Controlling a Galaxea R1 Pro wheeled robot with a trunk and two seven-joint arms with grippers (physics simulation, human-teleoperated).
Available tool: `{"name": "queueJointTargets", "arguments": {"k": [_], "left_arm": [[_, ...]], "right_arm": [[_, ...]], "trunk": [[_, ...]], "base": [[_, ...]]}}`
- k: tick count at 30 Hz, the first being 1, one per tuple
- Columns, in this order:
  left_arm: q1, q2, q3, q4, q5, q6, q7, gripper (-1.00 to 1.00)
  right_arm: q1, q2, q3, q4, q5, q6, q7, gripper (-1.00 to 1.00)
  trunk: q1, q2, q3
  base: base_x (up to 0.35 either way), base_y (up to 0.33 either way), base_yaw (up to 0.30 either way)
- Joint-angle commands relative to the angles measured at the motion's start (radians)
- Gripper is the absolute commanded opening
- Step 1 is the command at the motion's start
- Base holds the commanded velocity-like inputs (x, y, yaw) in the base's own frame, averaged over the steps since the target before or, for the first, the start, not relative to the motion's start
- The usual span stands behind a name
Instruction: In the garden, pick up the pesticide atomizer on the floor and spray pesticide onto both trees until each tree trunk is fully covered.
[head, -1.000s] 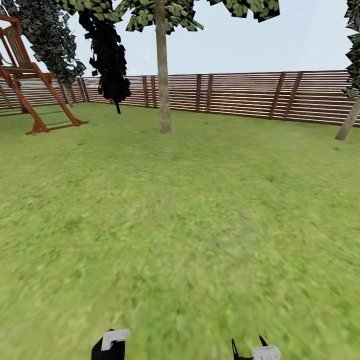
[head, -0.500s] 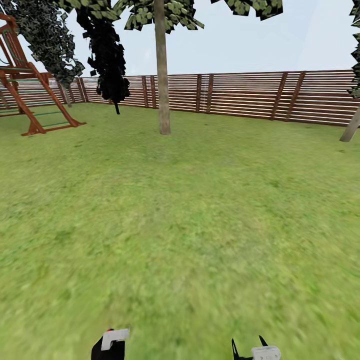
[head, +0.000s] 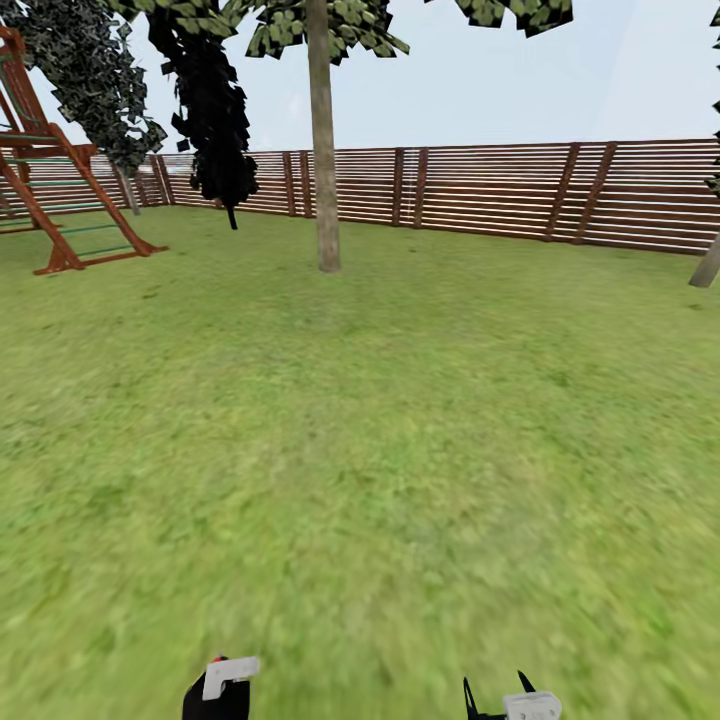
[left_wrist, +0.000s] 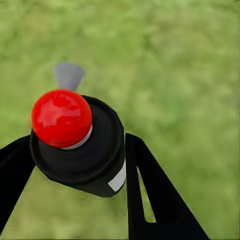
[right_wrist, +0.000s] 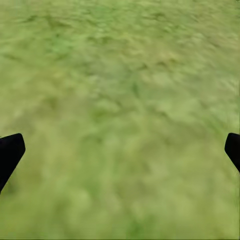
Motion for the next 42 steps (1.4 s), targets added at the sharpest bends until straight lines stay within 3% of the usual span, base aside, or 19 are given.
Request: {"name": "queueJointTargets", "arguments": {"k": [1, 42], "left_arm": [[0.0, 0.0, 0.0, 0.0, 0.0, 0.0, 0.0, -1.0], [0.001, 0.0, 0.0, -0.005, 0.0, 0.0, 0.0, -1.0]], "right_arm": [[0.0, 0.0, 0.0, 0.0, 0.0, 0.0, 0.0, 1.0], [0.0, 0.0, -0.001, 0.0, 0.0, 0.0, 0.0, 1.0]], "trunk": [[0.0, 0.0, 0.0], [0.0, 0.0, 0.0]], "base": [[0.341, 0.0, 0.0], [0.341, 0.0, 0.0]]}}
